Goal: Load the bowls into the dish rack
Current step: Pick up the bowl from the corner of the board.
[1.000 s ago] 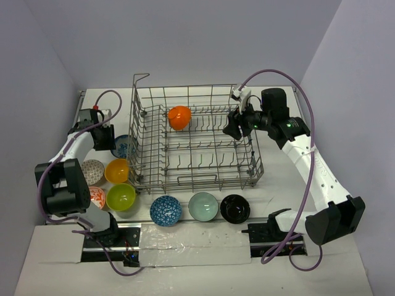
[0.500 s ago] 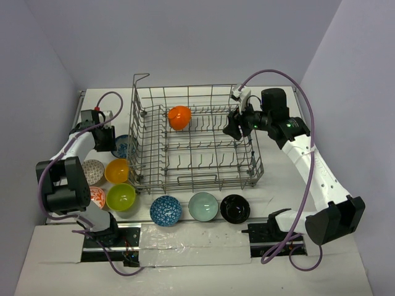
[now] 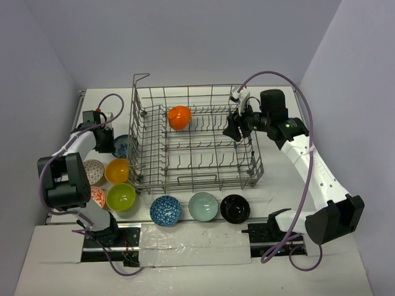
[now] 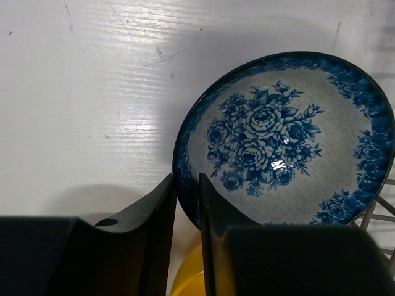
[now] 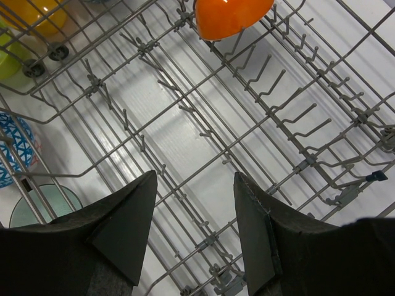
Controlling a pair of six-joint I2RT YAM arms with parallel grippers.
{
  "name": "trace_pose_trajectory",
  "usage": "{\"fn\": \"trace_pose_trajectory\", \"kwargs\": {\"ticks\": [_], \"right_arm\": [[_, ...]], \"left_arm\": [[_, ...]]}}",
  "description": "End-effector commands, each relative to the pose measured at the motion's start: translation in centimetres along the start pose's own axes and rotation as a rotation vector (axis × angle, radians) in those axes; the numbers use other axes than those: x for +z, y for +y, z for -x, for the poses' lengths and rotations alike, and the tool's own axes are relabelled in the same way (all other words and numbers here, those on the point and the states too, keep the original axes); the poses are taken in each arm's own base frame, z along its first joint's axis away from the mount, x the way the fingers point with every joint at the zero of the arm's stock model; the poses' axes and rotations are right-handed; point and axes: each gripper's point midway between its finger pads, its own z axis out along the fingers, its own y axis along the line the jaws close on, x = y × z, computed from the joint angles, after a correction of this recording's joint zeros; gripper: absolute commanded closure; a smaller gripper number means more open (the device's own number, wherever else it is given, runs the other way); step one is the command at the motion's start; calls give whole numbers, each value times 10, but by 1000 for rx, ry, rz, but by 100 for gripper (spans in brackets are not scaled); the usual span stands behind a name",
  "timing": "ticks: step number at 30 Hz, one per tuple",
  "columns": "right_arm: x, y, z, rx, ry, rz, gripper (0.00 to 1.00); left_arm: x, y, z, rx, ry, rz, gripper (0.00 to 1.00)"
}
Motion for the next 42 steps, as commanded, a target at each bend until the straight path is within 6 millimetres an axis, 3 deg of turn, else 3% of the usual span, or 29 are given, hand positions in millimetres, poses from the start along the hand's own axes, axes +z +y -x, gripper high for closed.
{"fn": "trace_pose_trajectory", "kwargs": {"ticks": [1, 19, 27, 36, 42], "right_arm": [[0, -5, 5, -29, -25, -13, 39], [1, -6, 3, -30, -16, -18, 39], [3, -8, 0, -29, -6, -19, 39], [5, -9, -1, -29, -2, -23, 39], [7, -11, -4, -24, 7, -25, 39]], "left_arm": [[3, -8, 9, 17, -23, -28, 75], [13, -10, 8, 5, -5, -29, 83], [18, -7, 19, -1, -9, -9, 86], [28, -7, 29, -10, -6, -12, 100], [33, -6, 36, -9, -8, -6, 100]]}}
